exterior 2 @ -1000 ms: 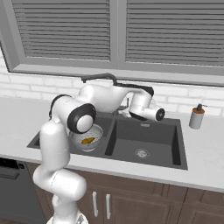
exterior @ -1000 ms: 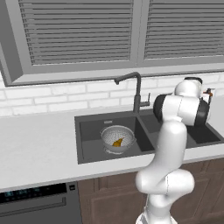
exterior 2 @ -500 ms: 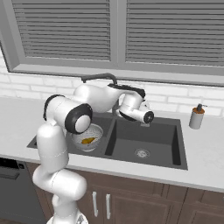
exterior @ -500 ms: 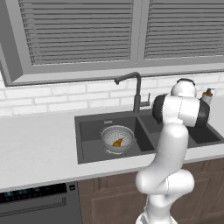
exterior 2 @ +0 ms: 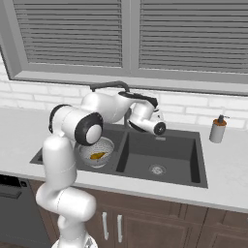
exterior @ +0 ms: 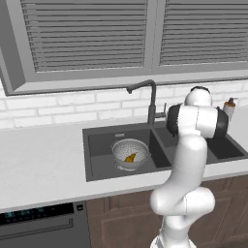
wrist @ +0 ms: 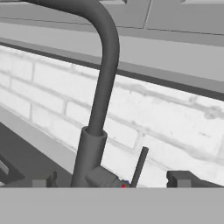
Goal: Put the colander in the sink, put the pear in the colander, and turn on the sink faucet and pour water over the colander.
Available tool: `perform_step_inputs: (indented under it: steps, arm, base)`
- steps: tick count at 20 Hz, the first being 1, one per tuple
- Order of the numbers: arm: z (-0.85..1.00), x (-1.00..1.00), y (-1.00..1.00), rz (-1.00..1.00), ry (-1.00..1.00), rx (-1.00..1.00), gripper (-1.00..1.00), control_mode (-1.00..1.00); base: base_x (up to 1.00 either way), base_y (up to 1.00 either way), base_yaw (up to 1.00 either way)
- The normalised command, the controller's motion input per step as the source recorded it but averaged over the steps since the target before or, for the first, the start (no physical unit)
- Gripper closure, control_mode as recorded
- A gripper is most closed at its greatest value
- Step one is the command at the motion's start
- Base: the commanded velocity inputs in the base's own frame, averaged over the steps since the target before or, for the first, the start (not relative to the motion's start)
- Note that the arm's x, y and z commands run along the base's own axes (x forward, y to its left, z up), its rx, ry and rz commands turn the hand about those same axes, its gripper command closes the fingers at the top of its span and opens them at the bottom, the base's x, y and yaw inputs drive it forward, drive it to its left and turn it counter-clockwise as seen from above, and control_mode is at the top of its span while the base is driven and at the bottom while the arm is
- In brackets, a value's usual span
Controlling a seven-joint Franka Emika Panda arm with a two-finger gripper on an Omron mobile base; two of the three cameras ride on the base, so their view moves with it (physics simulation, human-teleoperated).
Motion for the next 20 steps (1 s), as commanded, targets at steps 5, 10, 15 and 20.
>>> perform_step_inputs:
  steps: [5,10,15,20]
  arm:
    - [-0.11,0.29,-0.04,0.00,0.00,0.06,-1.00,-1.00]
    - [-0.06,0.38,-0.01,0.00,0.00,0.06,-1.00,-1.00]
    - [-0.07,0.30,0.00,0.00,0.00,0.06,-1.00,-1.00]
    - [-0.12,0.23,-0.03,0.00,0.00,0.06,-1.00,-1.00]
  base:
    - [0.00,0.00,0.00]
    - [0.00,0.00,0.00]
    - [0.00,0.00,0.00]
    - [0.00,0.00,0.00]
